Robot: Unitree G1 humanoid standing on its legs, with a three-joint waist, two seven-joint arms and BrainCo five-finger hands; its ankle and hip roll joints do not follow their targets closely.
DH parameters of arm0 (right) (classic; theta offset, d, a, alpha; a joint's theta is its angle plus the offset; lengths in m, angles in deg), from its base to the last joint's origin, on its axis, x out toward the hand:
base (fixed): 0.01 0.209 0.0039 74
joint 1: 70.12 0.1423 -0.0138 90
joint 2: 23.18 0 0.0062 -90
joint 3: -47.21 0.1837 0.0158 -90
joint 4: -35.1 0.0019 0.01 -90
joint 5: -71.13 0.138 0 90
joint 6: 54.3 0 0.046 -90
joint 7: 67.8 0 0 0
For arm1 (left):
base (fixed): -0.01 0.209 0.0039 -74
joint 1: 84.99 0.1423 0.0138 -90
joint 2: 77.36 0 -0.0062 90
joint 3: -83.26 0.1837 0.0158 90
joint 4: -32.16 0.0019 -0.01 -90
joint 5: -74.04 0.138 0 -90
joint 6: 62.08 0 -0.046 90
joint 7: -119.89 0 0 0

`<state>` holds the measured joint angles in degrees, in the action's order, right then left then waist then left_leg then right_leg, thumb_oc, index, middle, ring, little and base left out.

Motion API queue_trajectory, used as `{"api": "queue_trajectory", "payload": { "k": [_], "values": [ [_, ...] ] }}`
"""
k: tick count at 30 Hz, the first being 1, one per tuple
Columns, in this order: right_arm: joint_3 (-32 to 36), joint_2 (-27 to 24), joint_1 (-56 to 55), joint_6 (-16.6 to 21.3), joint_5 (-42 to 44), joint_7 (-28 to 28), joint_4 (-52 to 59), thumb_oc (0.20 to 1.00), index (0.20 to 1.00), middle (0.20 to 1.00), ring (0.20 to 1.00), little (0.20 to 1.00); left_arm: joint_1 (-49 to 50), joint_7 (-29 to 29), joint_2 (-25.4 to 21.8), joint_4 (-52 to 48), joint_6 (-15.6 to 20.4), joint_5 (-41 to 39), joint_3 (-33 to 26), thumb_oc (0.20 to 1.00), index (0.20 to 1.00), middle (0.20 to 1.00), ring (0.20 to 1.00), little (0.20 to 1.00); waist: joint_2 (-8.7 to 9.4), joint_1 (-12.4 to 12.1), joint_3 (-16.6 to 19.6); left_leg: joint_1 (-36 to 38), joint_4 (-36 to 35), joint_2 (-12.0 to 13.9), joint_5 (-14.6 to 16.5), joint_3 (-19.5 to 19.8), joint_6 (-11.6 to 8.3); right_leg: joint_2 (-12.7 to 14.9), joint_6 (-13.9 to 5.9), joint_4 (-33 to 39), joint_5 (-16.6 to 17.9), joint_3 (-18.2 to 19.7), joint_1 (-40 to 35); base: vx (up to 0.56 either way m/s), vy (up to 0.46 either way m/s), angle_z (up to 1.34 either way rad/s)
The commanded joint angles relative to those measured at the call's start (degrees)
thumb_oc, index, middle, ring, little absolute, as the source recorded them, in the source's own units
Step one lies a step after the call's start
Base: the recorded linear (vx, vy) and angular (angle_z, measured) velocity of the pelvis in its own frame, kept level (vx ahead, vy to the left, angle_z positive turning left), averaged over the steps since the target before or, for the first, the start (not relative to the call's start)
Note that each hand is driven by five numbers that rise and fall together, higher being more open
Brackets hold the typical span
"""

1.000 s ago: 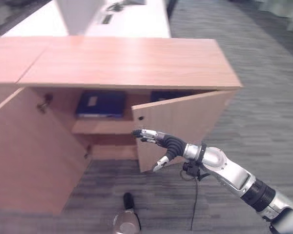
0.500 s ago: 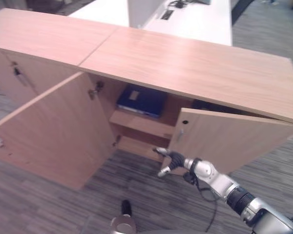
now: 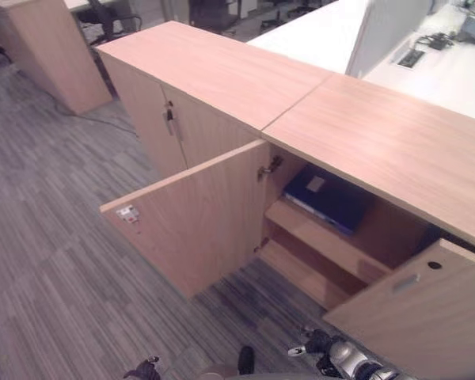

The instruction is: Put the empty folder in the office cabinet

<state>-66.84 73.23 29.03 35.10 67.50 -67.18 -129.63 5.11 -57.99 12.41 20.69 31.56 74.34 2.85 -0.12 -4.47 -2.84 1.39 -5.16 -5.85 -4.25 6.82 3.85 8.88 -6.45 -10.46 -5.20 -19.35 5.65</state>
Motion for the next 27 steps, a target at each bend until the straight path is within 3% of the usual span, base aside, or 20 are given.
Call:
{"api": "queue_trajectory", "payload": {
  "k": [1,6,7,9,10,11,13,15,17,19,20,22,23,27],
  "values": [
    [0.23,-0.46,0.62,-0.47,0.09,-1.15,-2.44,1.0,1.0,1.0,1.0,1.0,0.46,0.64,1.85,1.55,0.49,-4.45,-1.32,1.0,1.0,1.0,1.0,1.0,0.65,-3.39,-0.13,-3.84,0.16,1.93,2.55,-1.0,-4.83,-1.45,0.52,10.73,4.45,-2.6,-6.54,0.12,-0.205,0.58],
    [0.29,0.03,-1.42,-0.3,0.22,-1.57,-2.75,1.0,1.0,1.0,1.0,1.0,0.58,1.02,2.34,0.73,0.88,-6.25,-2.06,1.0,1.0,1.0,1.0,1.0,1.63,-3.99,0.36,-2.69,0.16,3.39,2.74,0.13,-5.48,-2.89,0.92,13.13,4.1,-3.54,-9.22,0.08,-0.178,0.17],
    [0.42,-1.18,-2.47,-0.02,0.21,-0.97,-1.3,1.0,1.0,1.0,1.0,1.0,-0.1,0.46,-2.47,1.44,1.32,-6.28,-4.24,1.0,1.0,1.0,1.0,1.0,1.74,-3.74,-0.08,-2.33,2.39,4.31,3.68,-0.78,-5.96,-3.07,1.32,12.78,3.53,-2.87,-10.02,0.02,-0.089,0.17],
    [0.49,-1.37,-2.74,0.02,0.25,-0.85,-0.99,1.0,1.0,1.0,1.0,1.0,-0.77,0.29,-3.47,1.21,0.51,-6.43,-4.55,1.0,1.0,1.0,1.0,1.0,1.99,-3.5,-0.35,-3.7,5.23,4.62,4.45,-1.4,-6.32,-2.92,1.52,12.52,3.28,-3.15,-9.98,-0.03,-0.127,-0.01],
    [0.87,-2.04,-2.94,-0.14,0.67,-0.51,-0.98,1.0,1.0,1.0,1.0,1.0,-2.21,0.18,-5.89,0.11,0.18,-6.07,-4.89,1.0,1.0,1.0,1.0,1.0,1.99,-3.17,-1.77,-6.84,12.11,5.63,5.69,-4.35,-7.79,-2.55,2.16,11.86,2.41,-3.42,-10.47,-0.07,-0.118,-0.11],
    [0.88,-2.03,-2.92,-0.14,0.67,-0.51,-0.99,1.0,1.0,1.0,1.0,1.0,-2.23,0.18,-5.9,0.11,0.18,-6.07,-4.89,1.0,1.0,1.0,1.0,1.0,2.04,-3.01,-1.54,-7.21,12.16,5.53,5.56,-4.21,-7.74,-2.49,2.13,11.86,2.48,-3.59,-10.2,-0.07,-0.121,0.08],
    [0.99,-3.46,-3.07,-0.72,1.06,-0.22,-1.27,1.0,1.0,1.0,1.0,1.0,-6.65,-0.03,-14.1,0.74,-0.4,-6.4,-6.56,1.0,1.0,1.0,1.0,1.0,1.88,-1.77,-1.96,-9.95,19.07,8.87,4.36,-8.59,-8.8,-3.25,3.15,11.98,1.83,-1.27,-11.39,0.01,-0.089,-0.04],
    [0.37,-3.3,-3.28,-0.75,0.94,0.03,-0.52,1.0,1.0,1.0,1.0,1.0,-8.71,1.25,-14.25,1.62,-1.19,-6.07,-5.94,1.0,1.0,1.0,1.0,1.0,2.04,-1.21,-1.68,-9.56,17.56,10.1,3.8,-9.61,-8.76,-3.16,3.09,11.99,1.68,-0.84,-11.36,0.04,-0.019,-0.65],
    [0.59,-4.39,-4.21,-1.07,0.3,0.77,-0.5,1.0,1.0,1.0,1.0,1.0,-8.25,-1.08,-20.12,2.34,-1.18,-7.58,-9.38,1.0,1.0,1.0,1.0,1.0,2.25,-1.09,-1.27,-8.71,14.22,12.2,2.34,-9.99,-8.79,-2.99,2.89,11.73,1.41,-0.02,-11.24,0.06,-0.005,-0.65],
    [0.5,-4.74,-4.54,-1.23,-0.01,1.04,-0.39,1.0,1.0,1.0,1.0,1.0,-8.92,-1.37,-21.98,2.88,-1.66,-7.55,-9.79,1.0,1.0,1.0,1.0,1.0,2.07,-1.06,-0.87,-8.54,12.16,12.92,1.05,-9.32,-8.77,-3.16,2.89,11.71,1.14,0.4,-11.23,0.07,-0.013,-0.22],
    [0.02,-5.57,-5.41,-1.12,-0.87,1.64,0.24,1.0,1.0,1.0,1.0,1.0,-12.31,-0.14,-25.31,3.22,-1.57,-7.12,-8.7,1.0,1.0,1.0,1.0,1.0,1.32,-0.99,-0.68,-7.73,7.0,14.51,-1.9,-7.53,-9.23,-4.01,2.85,11.51,0.35,1.78,-11.84,0.08,-0.015,-0.13],
    [0.26,-6.58,-5.81,-1.04,-1.22,0.96,0.93,1.0,1.0,1.0,1.0,1.0,-14.01,1.07,-23.23,1.29,-1.56,-6.87,-7.73,1.0,1.0,1.0,1.0,1.0,0.86,-0.25,-0.65,-7.57,4.08,15.4,-4.11,-6.6,-9.54,-4.52,3.09,11.35,-0.09,2.74,-11.99,0.07,-0.024,-0.13],
    [1.15,-6.88,-6.38,-1.32,-1.15,0.62,0.21,1.0,1.0,1.0,1.0,1.0,-13.83,1.99,-19.96,-2.06,-1.49,-7.49,-7.33,1.0,1.0,1.0,1.0,1.0,0.37,0.12,-0.56,-5.85,1.97,15.77,-4.61,-7.38,-9.47,-5.33,3.36,11.62,-0.44,2.74,-12.55,0.03,-0.022,-0.15],
    [2.77,-7.69,-6.47,-2.05,-1.2,0.5,-2.04,1.0,1.0,1.0,1.0,1.0,-13.75,1.0,-18.63,-7.42,-0.71,-10.98,-6.55,1.0,1.0,1.0,1.0,1.0,-0.68,0.34,0.14,-4.84,1.19,16.02,-5.54,-7.72,-10.13,-6.18,3.63,12.78,-0.52,2.22,-13.41,0.04,0.02,-0.07]
  ]
}}
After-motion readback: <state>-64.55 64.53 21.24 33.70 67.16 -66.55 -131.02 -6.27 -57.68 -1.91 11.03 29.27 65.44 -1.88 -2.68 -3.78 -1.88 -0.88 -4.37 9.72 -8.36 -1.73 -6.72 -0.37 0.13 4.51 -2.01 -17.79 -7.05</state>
